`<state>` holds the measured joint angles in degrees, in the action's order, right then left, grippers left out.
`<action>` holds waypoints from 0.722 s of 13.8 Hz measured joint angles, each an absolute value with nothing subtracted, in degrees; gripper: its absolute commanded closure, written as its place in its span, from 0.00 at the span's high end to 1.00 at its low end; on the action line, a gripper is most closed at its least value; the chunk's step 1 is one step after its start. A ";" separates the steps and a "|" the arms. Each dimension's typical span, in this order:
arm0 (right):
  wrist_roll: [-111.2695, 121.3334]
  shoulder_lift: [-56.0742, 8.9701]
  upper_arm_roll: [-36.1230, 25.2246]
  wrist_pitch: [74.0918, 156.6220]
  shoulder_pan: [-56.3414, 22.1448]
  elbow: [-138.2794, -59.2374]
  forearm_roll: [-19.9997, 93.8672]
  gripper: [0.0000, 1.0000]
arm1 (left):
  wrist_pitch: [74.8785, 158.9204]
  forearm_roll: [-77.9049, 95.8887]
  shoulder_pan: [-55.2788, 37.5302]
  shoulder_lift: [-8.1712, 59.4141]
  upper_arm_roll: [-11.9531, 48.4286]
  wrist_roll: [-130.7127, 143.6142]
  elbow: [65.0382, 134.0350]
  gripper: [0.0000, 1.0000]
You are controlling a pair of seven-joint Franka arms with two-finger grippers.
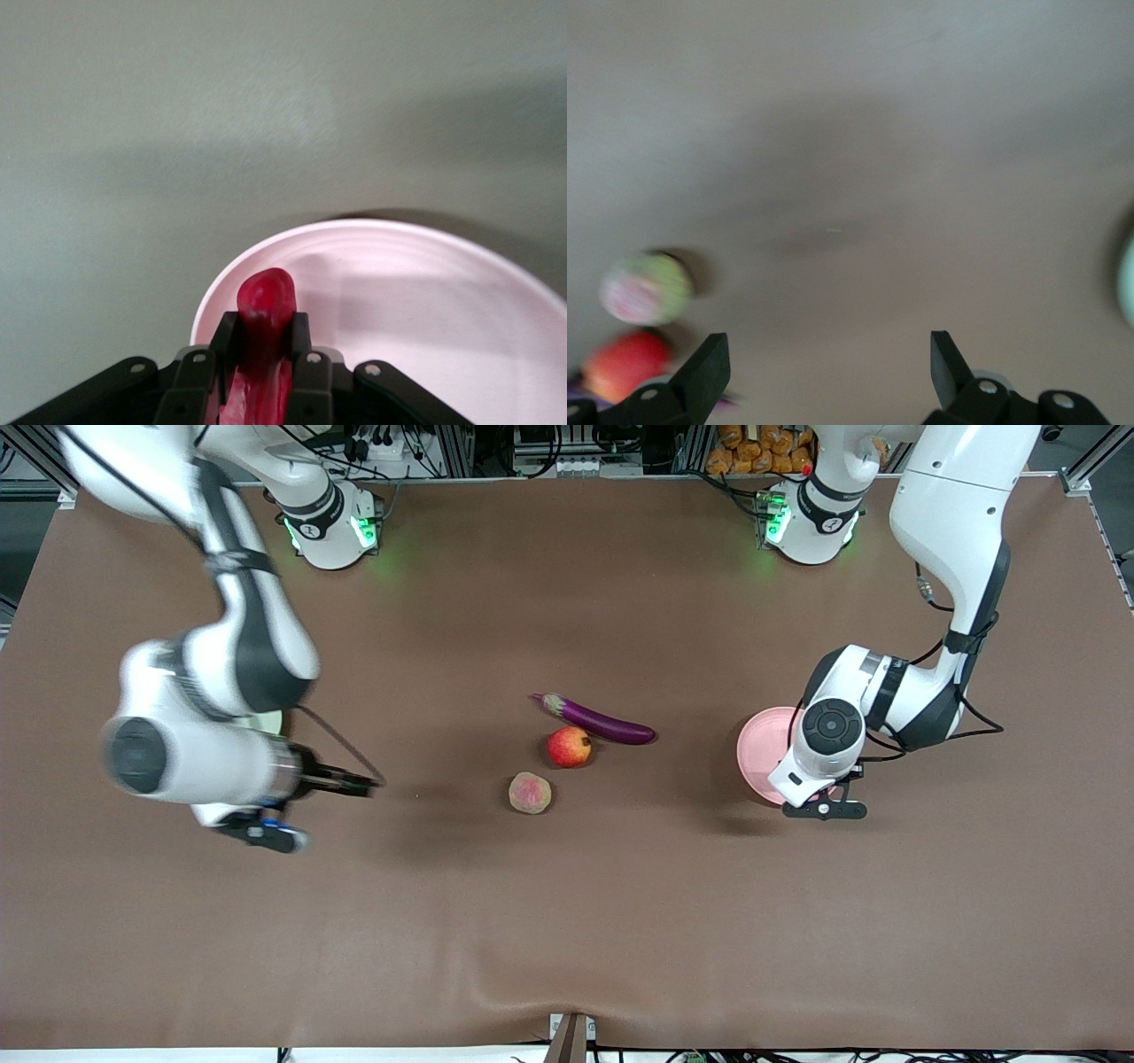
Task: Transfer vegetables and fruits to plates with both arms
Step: 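Carry the chili to the pink plate while the right gripper reaches the peach, then release the chili on the pink plate while the right gripper grasps the peach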
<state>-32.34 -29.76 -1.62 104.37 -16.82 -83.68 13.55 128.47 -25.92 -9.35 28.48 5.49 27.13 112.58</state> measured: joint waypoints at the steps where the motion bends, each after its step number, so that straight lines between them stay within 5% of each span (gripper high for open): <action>1: -36.96 -31.15 -1.61 107.12 -18.59 -83.68 15.76 1.00 | 128.64 -25.96 -8.97 28.48 5.50 27.13 112.92 1.00; 10: -64.81 -41.76 -1.56 130.54 -29.68 -83.60 21.55 1.00 | 127.99 -22.54 -9.02 26.08 6.33 29.30 109.94 1.00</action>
